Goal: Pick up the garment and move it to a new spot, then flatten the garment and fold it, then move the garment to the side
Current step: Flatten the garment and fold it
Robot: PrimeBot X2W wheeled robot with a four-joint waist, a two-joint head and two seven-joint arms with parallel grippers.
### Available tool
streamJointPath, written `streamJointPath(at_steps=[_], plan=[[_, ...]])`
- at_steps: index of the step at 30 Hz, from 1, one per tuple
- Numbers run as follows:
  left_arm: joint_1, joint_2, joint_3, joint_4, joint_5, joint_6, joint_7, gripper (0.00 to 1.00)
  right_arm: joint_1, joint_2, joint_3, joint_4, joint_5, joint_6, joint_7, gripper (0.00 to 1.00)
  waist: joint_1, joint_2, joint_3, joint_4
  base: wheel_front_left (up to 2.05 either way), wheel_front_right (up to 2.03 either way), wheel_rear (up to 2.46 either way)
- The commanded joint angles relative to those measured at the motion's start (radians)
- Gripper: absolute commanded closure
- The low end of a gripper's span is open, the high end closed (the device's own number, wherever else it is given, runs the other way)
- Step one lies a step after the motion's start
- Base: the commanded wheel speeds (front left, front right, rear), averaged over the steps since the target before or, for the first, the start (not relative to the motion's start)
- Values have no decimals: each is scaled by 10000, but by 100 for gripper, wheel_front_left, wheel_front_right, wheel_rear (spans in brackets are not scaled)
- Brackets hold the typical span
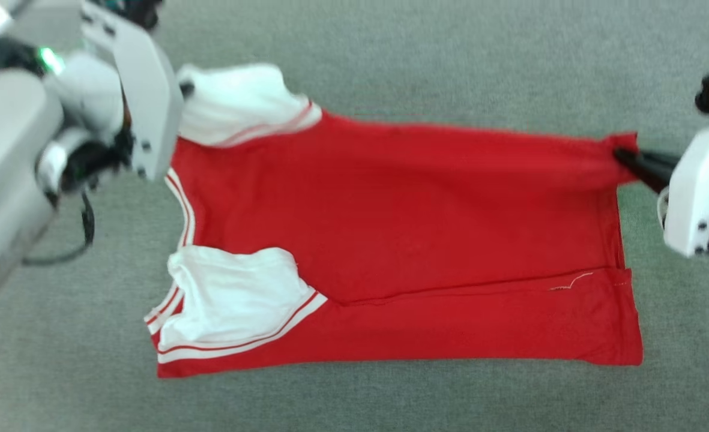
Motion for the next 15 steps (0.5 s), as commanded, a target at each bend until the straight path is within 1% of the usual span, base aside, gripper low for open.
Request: streamJointPath(at_steps=[1, 5, 8, 10, 12, 15], plan=[[199, 94, -36, -170, -20, 126, 62, 100, 231, -53, -63, -85, 58, -7, 32, 100, 0, 0, -435, 249, 0, 0, 0], [1106, 868, -205, -2193, -261, 1033, 380, 100, 1240, -135, -387, -632, 40, -7, 350, 100, 0, 0, -702, 313, 0, 0, 0], [1822, 1320, -370, -3528, -398, 1689, 517, 100, 1893, -63, -647, -852, -60, -7, 540, 100, 0, 0, -796, 328, 0, 0, 0], [2304, 1482, -431, -4178, -622, 2013, 526, 100, 2233, 12, -757, -906, -161, -7, 624, 100, 0, 0, -839, 326, 0, 0, 0], [2668, 1645, -515, -4546, -661, 2262, 525, 100, 2473, 79, -826, -885, -287, -7, 698, 100, 0, 0, -861, 307, 0, 0, 0], [3152, 1609, -615, -4759, -864, 2401, 492, 100, 2705, 227, -830, -754, -464, -7, 780, 100, 0, 0, -890, 269, 0, 0, 0]])
